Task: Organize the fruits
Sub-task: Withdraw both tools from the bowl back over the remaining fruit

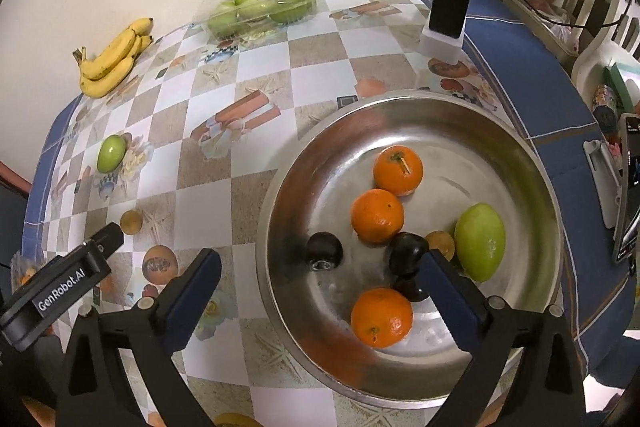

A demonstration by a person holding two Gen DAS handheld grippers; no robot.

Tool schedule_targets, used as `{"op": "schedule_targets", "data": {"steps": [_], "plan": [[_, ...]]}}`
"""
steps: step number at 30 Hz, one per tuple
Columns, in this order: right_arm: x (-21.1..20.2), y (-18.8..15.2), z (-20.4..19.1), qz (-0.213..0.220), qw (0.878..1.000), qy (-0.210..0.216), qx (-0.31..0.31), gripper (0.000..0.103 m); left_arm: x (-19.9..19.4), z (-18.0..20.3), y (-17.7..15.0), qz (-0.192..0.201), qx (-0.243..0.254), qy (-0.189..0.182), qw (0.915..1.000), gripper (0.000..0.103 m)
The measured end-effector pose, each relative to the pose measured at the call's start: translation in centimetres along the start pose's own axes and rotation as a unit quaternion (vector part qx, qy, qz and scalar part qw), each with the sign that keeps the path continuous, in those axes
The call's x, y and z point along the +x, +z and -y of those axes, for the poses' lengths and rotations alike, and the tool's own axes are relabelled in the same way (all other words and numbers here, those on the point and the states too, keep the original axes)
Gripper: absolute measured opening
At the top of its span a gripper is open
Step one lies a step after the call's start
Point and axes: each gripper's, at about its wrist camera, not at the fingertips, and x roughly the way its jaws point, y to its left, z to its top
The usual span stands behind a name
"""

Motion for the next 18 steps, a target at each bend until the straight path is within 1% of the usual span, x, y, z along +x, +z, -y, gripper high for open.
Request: {"op": "schedule_targets", "data": {"steps": [18], "plan": [[0.36, -0.17, -0.35, -0.005, 1.000, -0.008, -0.008, 0.100, 0.39, -0.70, 0.13, -0.011, -0.007, -0.005, 0.9999, 0.103]]}}
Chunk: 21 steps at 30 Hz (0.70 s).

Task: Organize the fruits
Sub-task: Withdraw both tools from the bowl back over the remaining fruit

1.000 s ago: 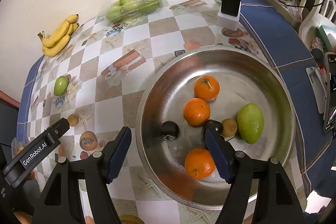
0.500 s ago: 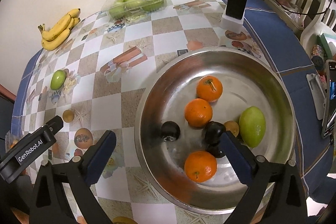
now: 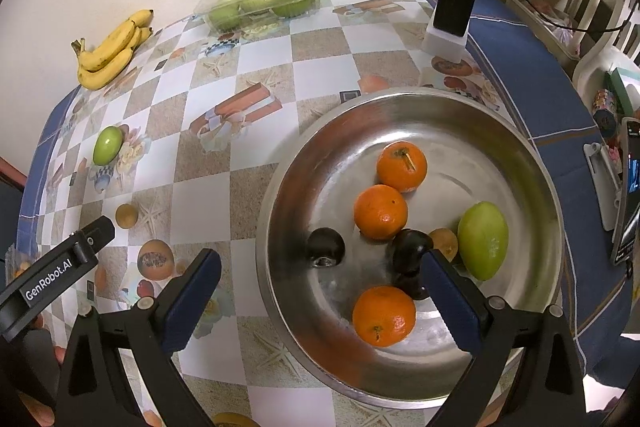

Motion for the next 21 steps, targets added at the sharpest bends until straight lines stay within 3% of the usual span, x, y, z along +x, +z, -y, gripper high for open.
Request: {"op": "schedule_targets", "data": {"steps": [15, 21], "plan": [[0.0, 0.0, -0.8, 0.007, 1.000, -0.001, -0.011, 0.100, 0.3, -1.2, 0.4, -0.007, -0.017, -0.006, 0.9998, 0.103], [0.1, 0.0, -1.5, 0.010, 1.000, 0.004, -0.019, 0.100, 0.5, -2.1, 0.6, -0.002, -0.017, 0.008, 0.9998, 0.103]]}}
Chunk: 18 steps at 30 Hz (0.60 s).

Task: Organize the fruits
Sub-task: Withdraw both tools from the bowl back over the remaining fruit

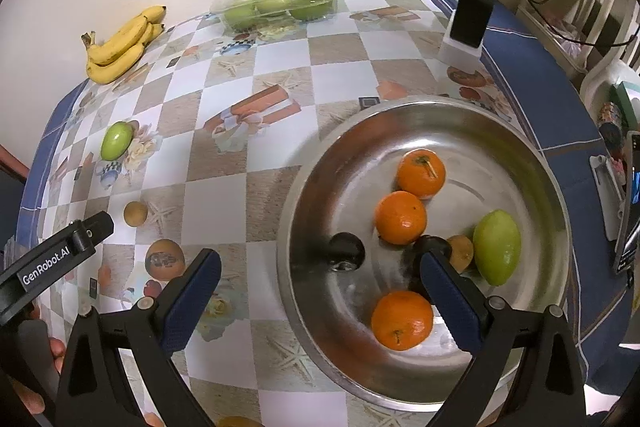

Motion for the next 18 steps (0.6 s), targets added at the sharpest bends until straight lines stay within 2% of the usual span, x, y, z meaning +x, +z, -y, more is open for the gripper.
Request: {"op": "schedule_targets", "data": {"steps": [18], "plan": [[0.5, 0.4, -4.5, 0.004, 0.999, 0.041, -0.023, 0.100, 0.5, -5.7, 1.6, 0.009, -0.041, 0.026, 0.9988, 0.103]]}}
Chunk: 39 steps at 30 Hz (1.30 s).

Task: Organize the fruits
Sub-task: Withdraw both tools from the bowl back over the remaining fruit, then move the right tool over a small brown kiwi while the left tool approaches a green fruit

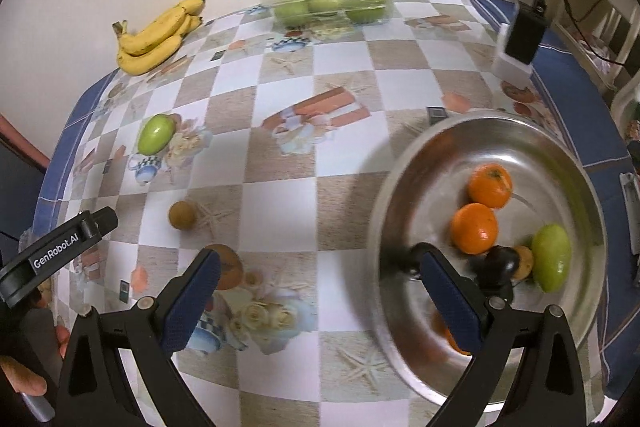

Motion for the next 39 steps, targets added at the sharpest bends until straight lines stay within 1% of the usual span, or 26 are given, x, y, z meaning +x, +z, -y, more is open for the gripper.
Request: {"op": "schedule_targets", "data": {"steps": [5, 15, 21, 25, 28, 33, 39], "plan": [[0.2, 0.2, -1.0, 0.003, 1.000, 0.012, -0.002, 0.100, 0.5, -1.0, 0.2, -0.008, -0.010, -0.006, 0.9999, 0.103], [1.1, 0.4, -2.9, 0.000, 0.999, 0.031, -0.015, 0.100, 1.5, -2.5, 0.6, -0.016, -0.018, -0.006, 0.9997, 0.103], [1.9, 0.3, -3.6, -0.006, 0.999, 0.028, -0.025, 0.100, 2.4, -2.8, 0.5, -0.028, -0.019, -0.007, 0.9994, 0.103], [2.6, 0.1, -4.1, -0.012, 0.999, 0.037, -0.033, 0.100, 3.1, -2.7, 0.2, -0.040, -0.020, -0.011, 0.9989, 0.103], [3.3, 0.0, -4.6, -0.018, 0.998, 0.031, -0.046, 0.100, 3.5, -2.8, 0.1, -0.046, -0.021, -0.012, 0.9986, 0.103], [3.7, 0.1, -5.6, -0.014, 0.997, 0.033, -0.064, 0.100, 3.6, -3.2, 0.5, -0.040, -0.025, -0.016, 0.9988, 0.103], [4.0, 1.0, -6.8, -0.010, 0.996, 0.064, -0.065, 0.100, 3.2, -3.3, 1.4, -0.017, -0.014, -0.025, 0.9995, 0.103]]}}
